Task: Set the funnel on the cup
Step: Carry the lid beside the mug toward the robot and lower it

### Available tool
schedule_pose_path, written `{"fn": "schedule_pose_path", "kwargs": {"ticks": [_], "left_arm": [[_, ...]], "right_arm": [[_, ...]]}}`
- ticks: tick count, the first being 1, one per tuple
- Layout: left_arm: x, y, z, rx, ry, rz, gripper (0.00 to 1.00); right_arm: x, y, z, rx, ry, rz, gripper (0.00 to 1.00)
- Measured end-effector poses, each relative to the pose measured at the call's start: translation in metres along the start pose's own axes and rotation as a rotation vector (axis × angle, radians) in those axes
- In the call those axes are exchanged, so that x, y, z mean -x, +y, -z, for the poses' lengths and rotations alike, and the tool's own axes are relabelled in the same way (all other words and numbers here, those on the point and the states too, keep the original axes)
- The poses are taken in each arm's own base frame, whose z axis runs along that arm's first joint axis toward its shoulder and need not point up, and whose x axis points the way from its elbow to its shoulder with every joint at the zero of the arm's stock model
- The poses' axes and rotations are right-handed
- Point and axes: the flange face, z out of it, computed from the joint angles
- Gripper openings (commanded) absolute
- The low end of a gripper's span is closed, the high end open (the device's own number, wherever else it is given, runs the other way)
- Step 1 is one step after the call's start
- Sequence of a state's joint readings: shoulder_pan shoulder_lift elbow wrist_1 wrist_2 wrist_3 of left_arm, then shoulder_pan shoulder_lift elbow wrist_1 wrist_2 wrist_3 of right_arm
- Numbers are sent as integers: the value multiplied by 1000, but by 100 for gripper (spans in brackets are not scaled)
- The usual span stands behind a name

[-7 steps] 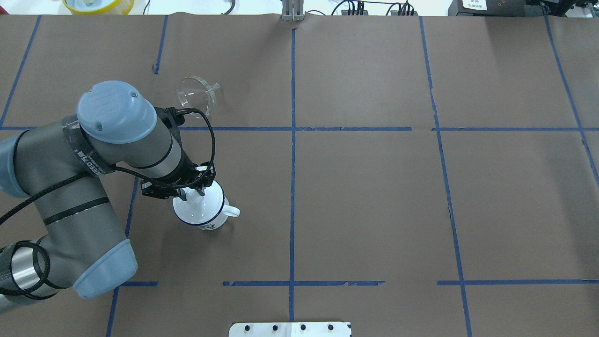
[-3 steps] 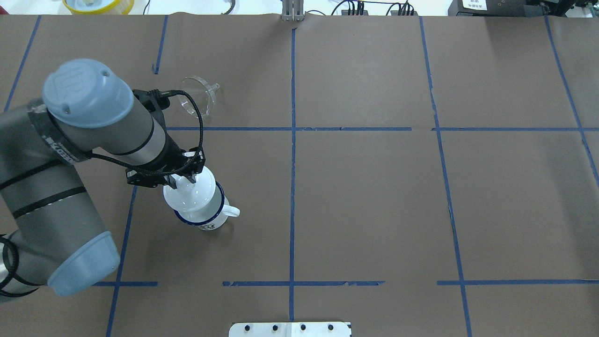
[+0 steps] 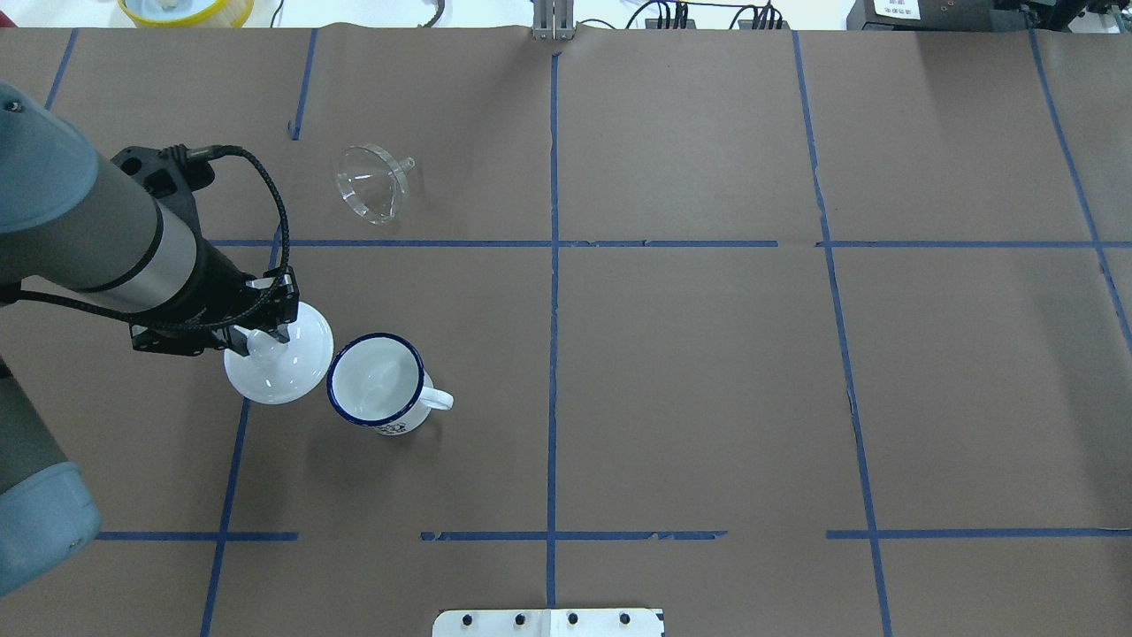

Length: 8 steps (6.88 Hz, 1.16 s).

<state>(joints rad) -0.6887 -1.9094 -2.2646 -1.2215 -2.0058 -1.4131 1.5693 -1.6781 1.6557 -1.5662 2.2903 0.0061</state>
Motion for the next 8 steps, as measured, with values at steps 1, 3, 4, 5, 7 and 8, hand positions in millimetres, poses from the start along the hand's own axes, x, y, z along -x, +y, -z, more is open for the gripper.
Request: {"fn": "schedule_pose_path", "kwargs": {"ticks": [1,3,4,5,7,8], "left_arm": [[15,10,-18,27,-32,-8,0],[30,21,-62,71,-51,-23,0],[30,20,-87,87,-43,-22,0],[29,18,-107,96,-37,-23,0],[42,20,-136,110,-42,-33,0],[53,19,-146,113,-35,-38,0]], "right_arm": [[0,0,0,0,0,0,100],[0,0,0,-1,0,1,100],[0,0,0,0,0,0,100],[0,0,0,0,0,0,100],[0,0,0,0,0,0,100],[0,0,0,0,0,0,100]]}}
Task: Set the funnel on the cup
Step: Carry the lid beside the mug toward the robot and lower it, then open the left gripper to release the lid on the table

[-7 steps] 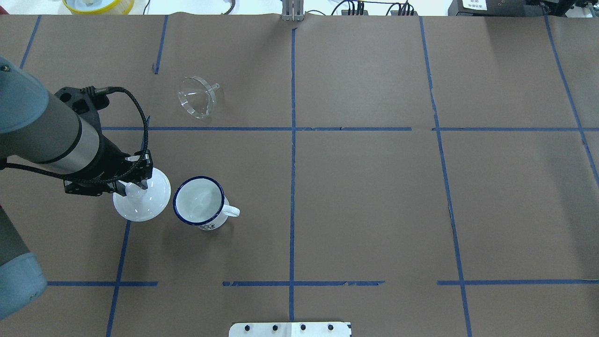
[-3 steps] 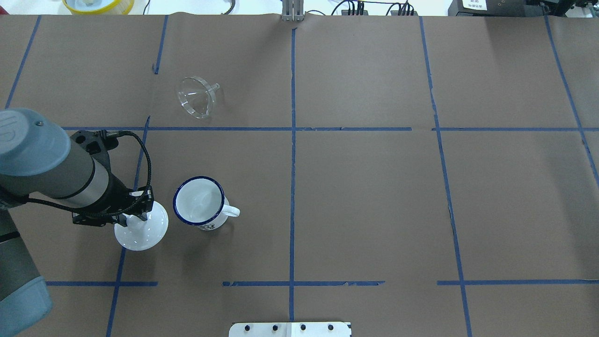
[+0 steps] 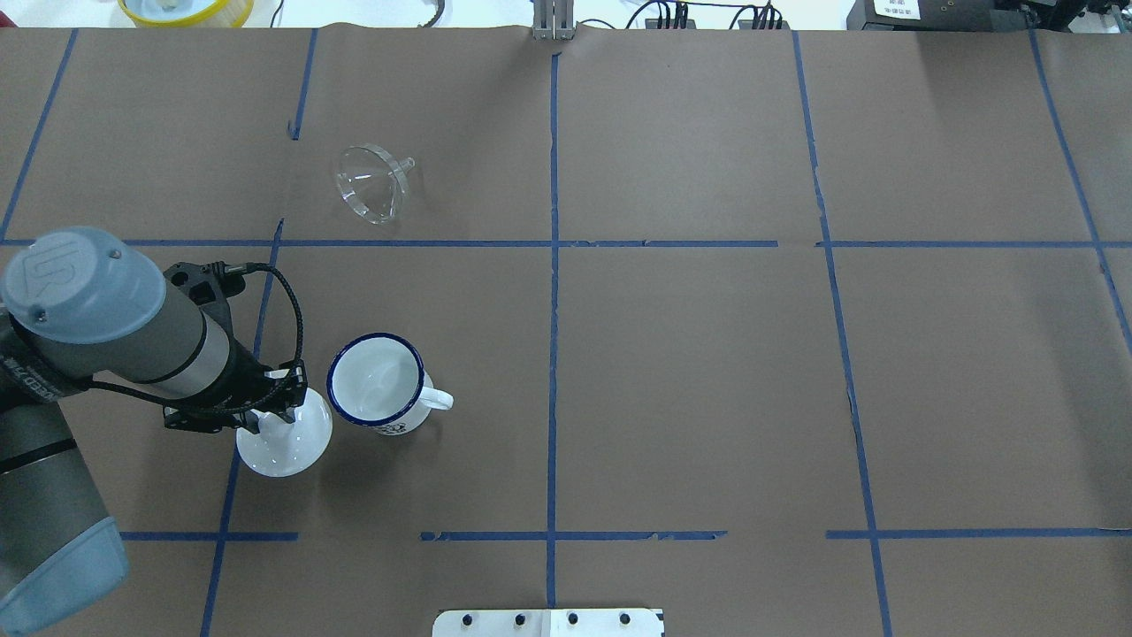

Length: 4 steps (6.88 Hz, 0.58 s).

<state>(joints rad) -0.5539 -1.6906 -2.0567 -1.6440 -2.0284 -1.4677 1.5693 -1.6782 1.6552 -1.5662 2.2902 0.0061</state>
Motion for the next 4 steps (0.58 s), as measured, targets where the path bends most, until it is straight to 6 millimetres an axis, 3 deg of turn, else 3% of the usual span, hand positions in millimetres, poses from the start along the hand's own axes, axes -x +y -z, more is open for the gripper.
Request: {"fn": "schedule_pose_path", "kwargs": {"ticks": [3,4], "left_arm": [[8,-5,-18,4,4,-6,0],[8,-7,-23,4,11,-10,60]], "right_arm": [[0,0,0,0,0,0,100],[0,0,0,0,0,0,100]]}}
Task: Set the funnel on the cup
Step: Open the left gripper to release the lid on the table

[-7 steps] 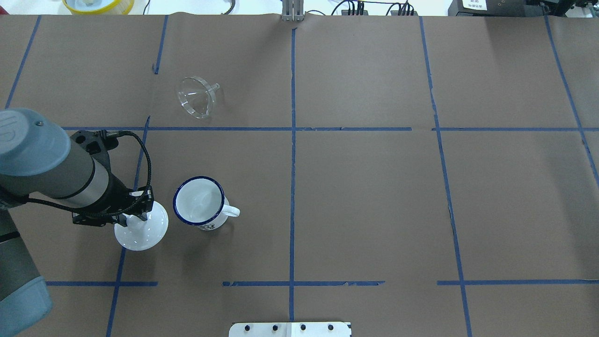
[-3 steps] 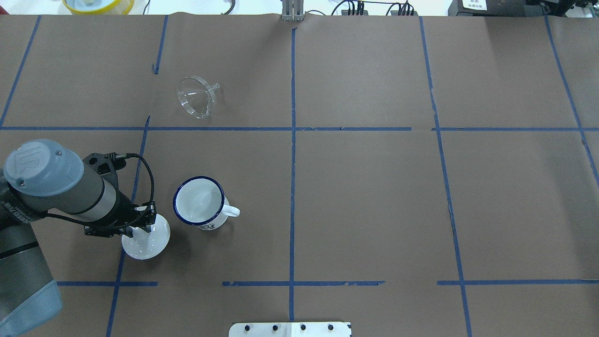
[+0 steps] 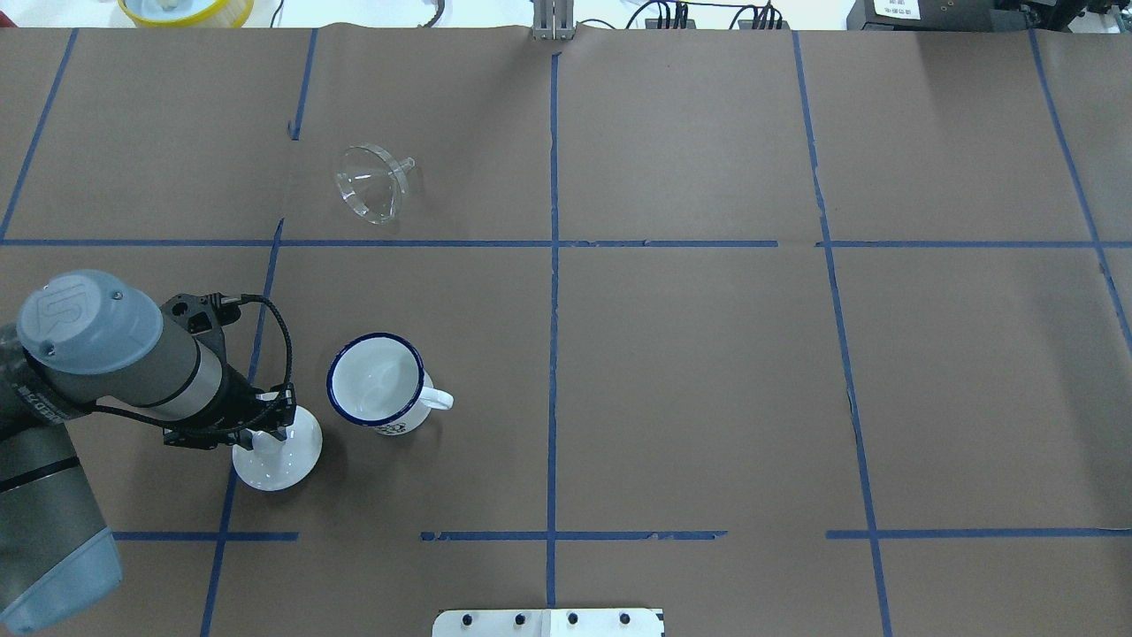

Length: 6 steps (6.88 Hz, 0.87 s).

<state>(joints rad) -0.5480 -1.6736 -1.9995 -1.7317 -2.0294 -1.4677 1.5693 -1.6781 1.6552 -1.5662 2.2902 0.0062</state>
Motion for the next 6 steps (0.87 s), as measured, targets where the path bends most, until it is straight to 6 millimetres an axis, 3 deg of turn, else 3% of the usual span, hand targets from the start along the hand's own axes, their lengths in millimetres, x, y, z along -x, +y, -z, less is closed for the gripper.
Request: {"fn": "schedule_pose_path", "kwargs": {"ticks": [1,4,5,6], "left_arm": [[0,-1,-3,0,10,-6,96],[1,-1,9,-1,30,-6,99],[16,-5,33,-15,34,14,99],[43,-23,67,-62,41,48,99]], "right_arm": [[0,0,0,0,0,0,100],[0,0,0,-1,0,1,100],[0,0,0,-1,0,1,100],[0,0,0,-1,0,1,100]]}}
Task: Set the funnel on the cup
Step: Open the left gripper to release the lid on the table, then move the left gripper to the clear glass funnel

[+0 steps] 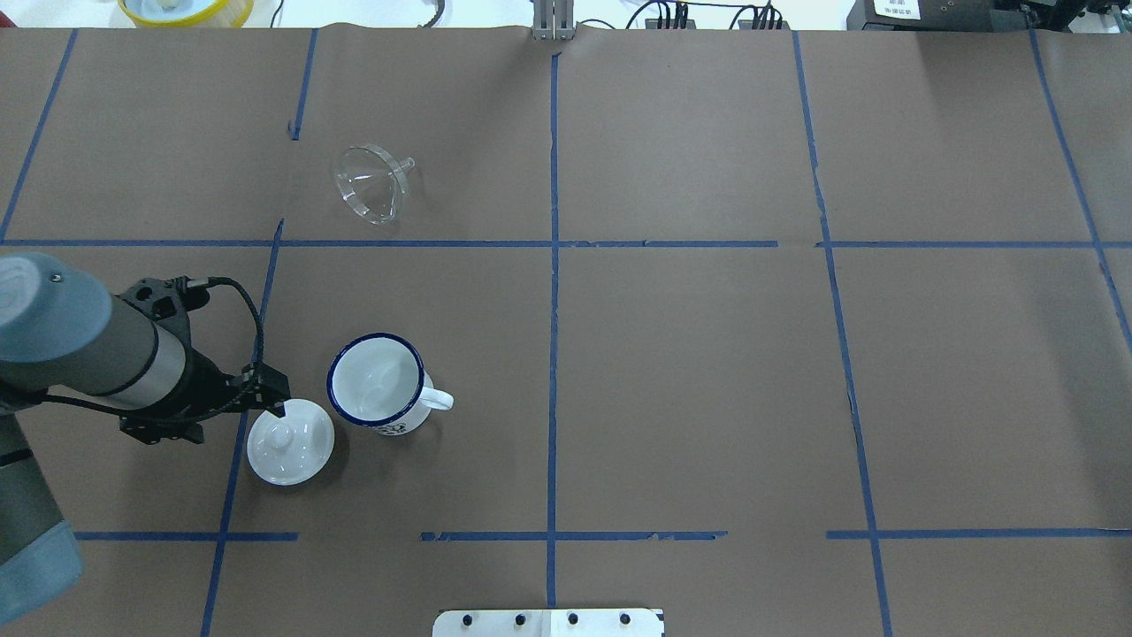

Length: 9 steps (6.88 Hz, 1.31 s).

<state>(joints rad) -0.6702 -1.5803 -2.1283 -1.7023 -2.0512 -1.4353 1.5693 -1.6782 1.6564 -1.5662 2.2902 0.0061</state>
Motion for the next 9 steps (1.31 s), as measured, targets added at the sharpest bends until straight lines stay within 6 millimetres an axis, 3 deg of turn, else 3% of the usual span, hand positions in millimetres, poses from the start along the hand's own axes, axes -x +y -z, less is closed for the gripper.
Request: {"fn": "schedule_pose_path", "kwargs": {"ticks": [1,2,3,5,6,9], "left_arm": [[18,-24,31,-40,22,34,99],[16,-50,54,-61,62,68,100],[-3,-80,67,-86,102,110,100],[-72,-134,61,-105,186,305,100],[-94,-152,56,-121,275,400,100],[-104,-193,18,-214,569,593,97]], "right_arm": [[0,0,0,0,0,0,100],[0,0,0,1,0,-1,100],[0,0,0,1,0,0,100],[0,0,0,0,0,0,100],[0,0,0,0,0,0,100],[0,0,0,0,0,0,100]]}}
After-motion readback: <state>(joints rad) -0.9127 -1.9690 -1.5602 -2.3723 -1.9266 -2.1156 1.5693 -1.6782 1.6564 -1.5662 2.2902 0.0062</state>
